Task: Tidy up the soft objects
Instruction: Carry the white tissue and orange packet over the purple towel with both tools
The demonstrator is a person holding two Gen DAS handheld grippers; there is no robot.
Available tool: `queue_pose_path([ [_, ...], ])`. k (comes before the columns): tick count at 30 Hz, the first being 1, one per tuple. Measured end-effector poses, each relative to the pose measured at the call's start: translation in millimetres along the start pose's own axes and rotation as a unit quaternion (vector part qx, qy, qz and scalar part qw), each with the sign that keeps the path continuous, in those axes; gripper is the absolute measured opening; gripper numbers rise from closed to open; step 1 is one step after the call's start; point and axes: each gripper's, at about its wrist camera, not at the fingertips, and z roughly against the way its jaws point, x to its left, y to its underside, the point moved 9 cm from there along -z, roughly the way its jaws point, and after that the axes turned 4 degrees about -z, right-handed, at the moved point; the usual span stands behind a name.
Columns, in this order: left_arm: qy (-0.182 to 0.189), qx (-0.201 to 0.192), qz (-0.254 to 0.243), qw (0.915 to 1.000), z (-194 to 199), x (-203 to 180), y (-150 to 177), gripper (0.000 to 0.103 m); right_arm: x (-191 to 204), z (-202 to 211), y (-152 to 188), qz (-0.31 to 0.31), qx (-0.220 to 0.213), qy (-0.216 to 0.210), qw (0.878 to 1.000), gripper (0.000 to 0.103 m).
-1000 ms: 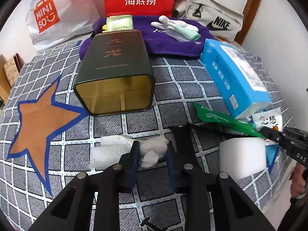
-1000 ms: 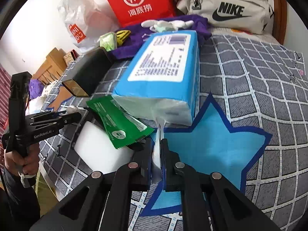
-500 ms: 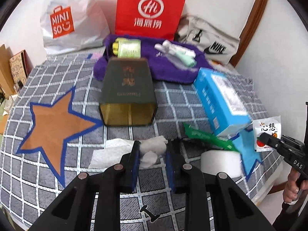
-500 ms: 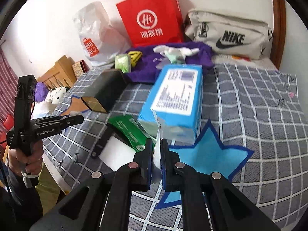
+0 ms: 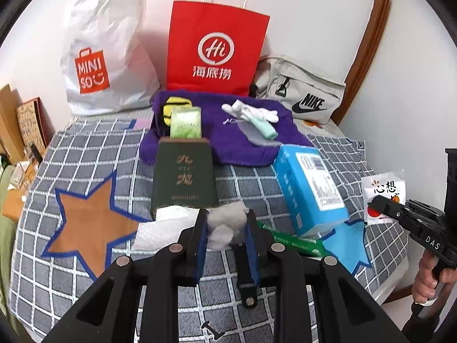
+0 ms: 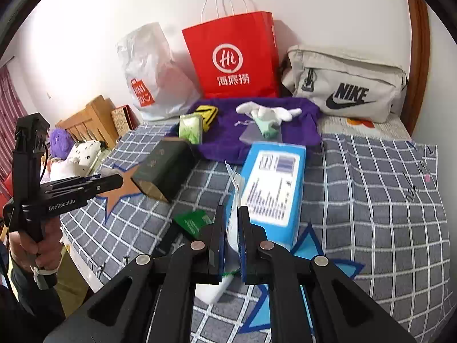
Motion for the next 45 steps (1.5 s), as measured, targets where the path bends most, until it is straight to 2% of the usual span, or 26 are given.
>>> queue_pose_path([
  [12, -0.009, -0.014, 0.002, 0.9999, 5.5, 3.0, -43.5, 0.023, 7.4, -5.8, -46.5, 0.025, -0.019, 0.007, 0.999, 0.008],
  [27, -0.019, -0.009, 0.018, 0.9996, -21.7, 22.8, -92.2, 0.023, -9.3, -36.7, -99.1, 0.033, -0.024, 0.023, 0.999, 0.008],
  [40, -0.054, -0.005, 0.022, 0.9983, -49.8, 57.9, -135.1, 0.023, -30.0, -83.8, -160.4, 0.032, -0.022, 0.024, 0.999, 0.008],
  [45, -0.058, -0.001, 0.016, 0.9982, -66.2, 60.9, -150.9, 0.023, -41.5, -112.5, -171.5, 0.028, -0.003, 0.026, 0.999, 0.008],
])
